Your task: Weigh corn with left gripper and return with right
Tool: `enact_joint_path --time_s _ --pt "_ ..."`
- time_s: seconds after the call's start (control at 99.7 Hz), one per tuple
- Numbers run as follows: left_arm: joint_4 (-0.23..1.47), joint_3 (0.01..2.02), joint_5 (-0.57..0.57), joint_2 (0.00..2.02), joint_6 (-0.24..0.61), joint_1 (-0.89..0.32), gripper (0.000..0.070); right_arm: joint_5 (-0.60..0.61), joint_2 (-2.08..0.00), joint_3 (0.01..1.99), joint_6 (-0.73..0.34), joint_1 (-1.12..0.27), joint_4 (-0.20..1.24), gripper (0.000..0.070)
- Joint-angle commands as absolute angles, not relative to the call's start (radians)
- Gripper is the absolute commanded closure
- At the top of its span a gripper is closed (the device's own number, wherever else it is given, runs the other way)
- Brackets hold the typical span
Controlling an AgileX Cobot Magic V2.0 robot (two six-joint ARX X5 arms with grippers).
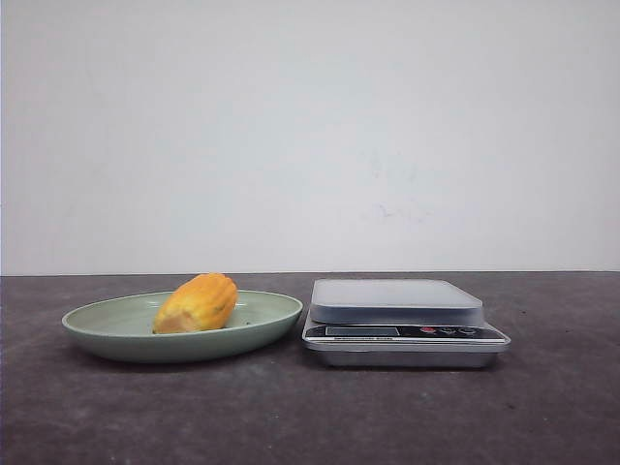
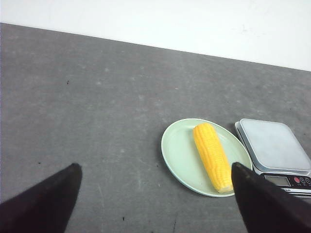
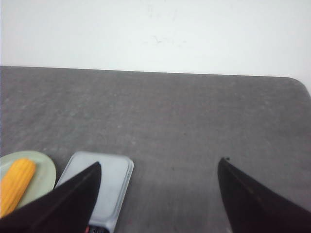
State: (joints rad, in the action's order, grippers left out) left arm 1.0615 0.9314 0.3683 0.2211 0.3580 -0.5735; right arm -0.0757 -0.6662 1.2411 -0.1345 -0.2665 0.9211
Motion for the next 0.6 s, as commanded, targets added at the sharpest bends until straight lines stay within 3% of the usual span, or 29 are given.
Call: enact_joint_path --time_s 0.0,0.12,0.16,0.201,0.251,0.321,0.592 --pt "1.045 0.945 0.374 0.22 0.35 -0.579 0.0112 -0.08 -0.624 1.258 -0.145 -0.269 0.958 0.0217" --pt "1.022 0.945 0.377 0.22 0.348 -0.579 0.013 -0.085 -0.529 1.258 -0.162 -0.269 1.026 0.022" --pt "1.011 0.945 0.377 0.22 0.348 -0.579 0.0191 -0.099 -0.504 1.258 -0.169 -0.269 1.045 0.022" --pt "1.002 0.945 0.377 0.22 0.348 -0.579 0.0294 -0.111 -0.483 1.258 -0.172 -0.269 1.065 0.0246" --pt "0.997 0.945 0.377 0.22 0.341 -0.579 0.0461 -0.113 -0.463 1.258 -0.172 -0.269 1.087 0.0386" --pt "0.997 0.945 0.379 0.22 0.331 -0.579 0.07 -0.113 -0.444 1.258 -0.171 -0.269 1.116 0.0699" --pt "0.978 0.945 0.385 0.22 0.326 -0.579 0.0691 -0.131 -0.434 1.258 -0.186 -0.268 1.147 0.0691"
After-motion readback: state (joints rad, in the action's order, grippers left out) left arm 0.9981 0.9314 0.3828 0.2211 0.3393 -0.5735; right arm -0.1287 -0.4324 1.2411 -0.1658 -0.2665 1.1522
